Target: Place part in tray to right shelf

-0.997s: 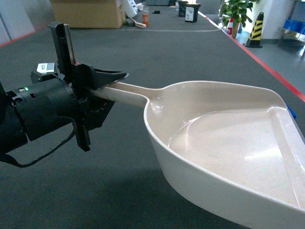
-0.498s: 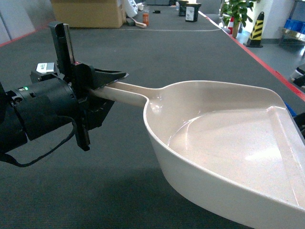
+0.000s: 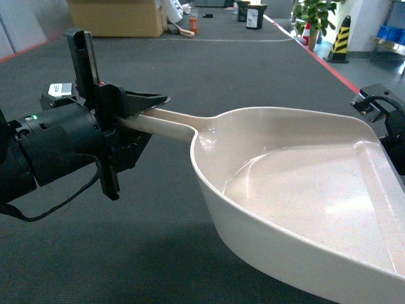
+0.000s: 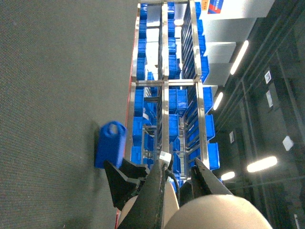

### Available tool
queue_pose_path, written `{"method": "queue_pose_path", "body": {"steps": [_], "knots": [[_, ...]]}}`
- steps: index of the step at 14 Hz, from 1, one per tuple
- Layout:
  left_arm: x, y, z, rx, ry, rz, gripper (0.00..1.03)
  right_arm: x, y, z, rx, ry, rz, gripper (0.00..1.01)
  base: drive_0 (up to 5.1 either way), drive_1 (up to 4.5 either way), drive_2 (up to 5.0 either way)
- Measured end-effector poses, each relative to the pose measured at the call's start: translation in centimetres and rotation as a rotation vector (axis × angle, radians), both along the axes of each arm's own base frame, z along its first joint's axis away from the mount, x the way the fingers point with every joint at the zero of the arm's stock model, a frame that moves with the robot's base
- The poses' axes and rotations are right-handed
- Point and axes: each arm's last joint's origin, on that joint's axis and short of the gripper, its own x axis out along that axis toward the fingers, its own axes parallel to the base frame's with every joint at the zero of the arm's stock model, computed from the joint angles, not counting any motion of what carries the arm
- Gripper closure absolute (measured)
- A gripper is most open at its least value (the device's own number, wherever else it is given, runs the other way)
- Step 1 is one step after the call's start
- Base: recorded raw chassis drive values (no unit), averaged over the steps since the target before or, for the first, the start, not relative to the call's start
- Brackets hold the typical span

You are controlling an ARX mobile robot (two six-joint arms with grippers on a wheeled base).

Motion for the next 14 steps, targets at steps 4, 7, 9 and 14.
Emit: {"method": "queue_pose_path", "body": {"steps": [4, 7, 9, 14], "knots": [[0.0, 0.0, 0.0, 0.0, 0.001, -0.002, 0.9, -0.7, -0.4, 0.1, 0.026, -0.006, -0.034, 0.55, 0.0, 0.0, 0.0], [0.0, 0.0, 0.0, 0.0, 0.0, -0.002, 0.9, -3.4, -1.6, 3.4, 0.052, -0.089, -0.09, 0.55, 0.0, 0.0, 0.0], [0.0, 0.0, 0.0, 0.0, 0.0, -0.002, 0.9, -4.9, -2.4, 7.3, 0.061, -0.203, -0.117, 0.55, 0.0, 0.0, 0.0], [0.0, 0.0, 0.0, 0.0, 0.0, -0.002, 0.9, -10.4, 3.1, 17.0, 0.171, -0.499, 0.063, 0.56, 0.0, 0.0, 0.0]]}}
